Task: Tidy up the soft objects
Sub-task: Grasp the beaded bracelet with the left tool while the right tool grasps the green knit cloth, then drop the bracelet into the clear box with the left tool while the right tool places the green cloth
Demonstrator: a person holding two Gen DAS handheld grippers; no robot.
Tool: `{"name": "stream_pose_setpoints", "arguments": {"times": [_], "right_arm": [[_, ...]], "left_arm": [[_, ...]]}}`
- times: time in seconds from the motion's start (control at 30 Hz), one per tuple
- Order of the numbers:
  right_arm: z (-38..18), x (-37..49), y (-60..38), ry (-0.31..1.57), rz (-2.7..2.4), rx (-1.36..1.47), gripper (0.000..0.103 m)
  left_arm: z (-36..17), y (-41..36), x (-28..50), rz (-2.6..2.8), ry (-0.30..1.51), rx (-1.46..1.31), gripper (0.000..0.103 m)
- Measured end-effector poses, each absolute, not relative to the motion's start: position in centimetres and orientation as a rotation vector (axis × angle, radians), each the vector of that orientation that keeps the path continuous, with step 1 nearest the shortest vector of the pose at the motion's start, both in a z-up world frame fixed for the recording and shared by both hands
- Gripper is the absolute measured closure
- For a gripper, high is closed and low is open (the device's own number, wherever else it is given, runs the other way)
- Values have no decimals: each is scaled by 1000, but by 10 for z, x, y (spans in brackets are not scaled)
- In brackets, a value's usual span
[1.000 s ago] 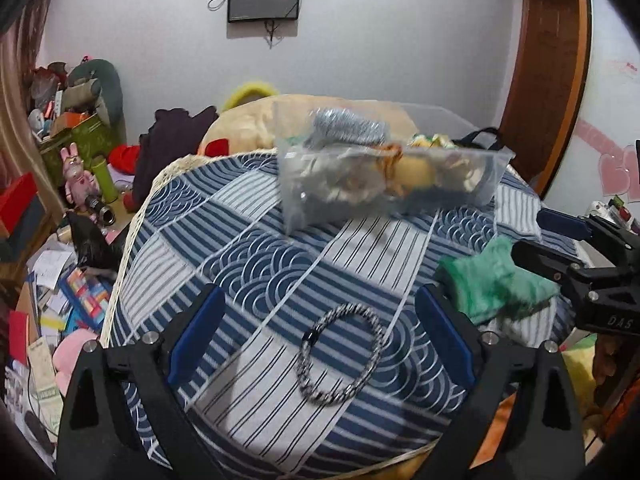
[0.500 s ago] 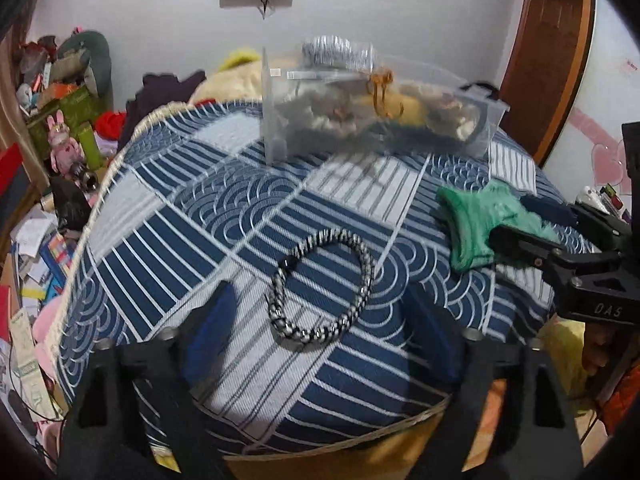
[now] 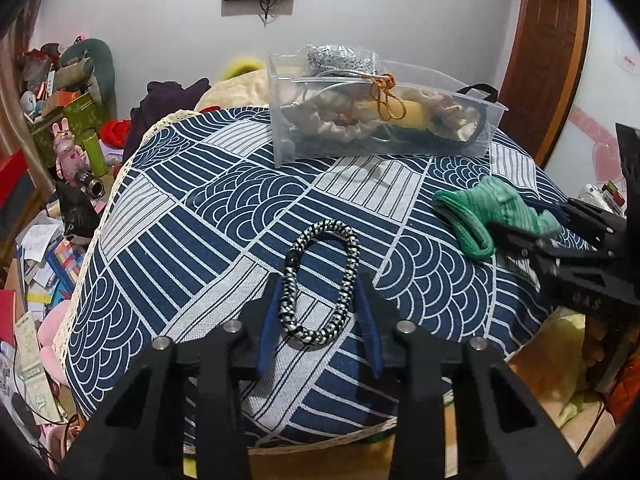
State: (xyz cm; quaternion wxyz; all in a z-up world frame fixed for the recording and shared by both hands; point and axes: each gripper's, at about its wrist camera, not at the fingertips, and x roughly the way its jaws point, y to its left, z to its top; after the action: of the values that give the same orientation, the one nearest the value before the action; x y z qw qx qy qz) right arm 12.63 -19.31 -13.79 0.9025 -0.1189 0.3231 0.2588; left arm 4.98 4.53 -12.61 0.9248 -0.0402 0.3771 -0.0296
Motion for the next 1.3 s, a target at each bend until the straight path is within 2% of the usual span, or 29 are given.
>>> {"name": "stream_pose_setpoints", "arguments": {"times": [0.17, 0.33, 0.6, 0.7, 0.87, 1.13, 1.23, 1.3], "right_arm": [[-134, 130, -199, 674, 526, -213, 67], [-131, 130, -201, 670, 531, -192, 74], [-117, 127, -205, 626, 540, -161, 77], [-109, 127, -207, 602, 535, -150, 77], [-93, 132, -211, 557, 528, -126, 77], [-90, 136, -218, 551, 518, -92, 77], [-93, 138, -220, 565, 514, -87, 77], [-94, 137, -220, 568, 506, -95, 77]], "left_arm": [[-125, 44, 50, -67, 770, -71, 79], [-122, 43, 51, -75, 769, -69, 81], [-105, 44, 61, -81, 724, -82, 81], [-94, 45, 66, -87, 694, -90, 86], [-76, 48, 73, -99, 646, -108, 86], [-97, 51, 72, -116, 754, -131, 85], [-106, 47, 69, -140, 795, -140, 78], [-106, 42, 65, -140, 787, -135, 63]]}}
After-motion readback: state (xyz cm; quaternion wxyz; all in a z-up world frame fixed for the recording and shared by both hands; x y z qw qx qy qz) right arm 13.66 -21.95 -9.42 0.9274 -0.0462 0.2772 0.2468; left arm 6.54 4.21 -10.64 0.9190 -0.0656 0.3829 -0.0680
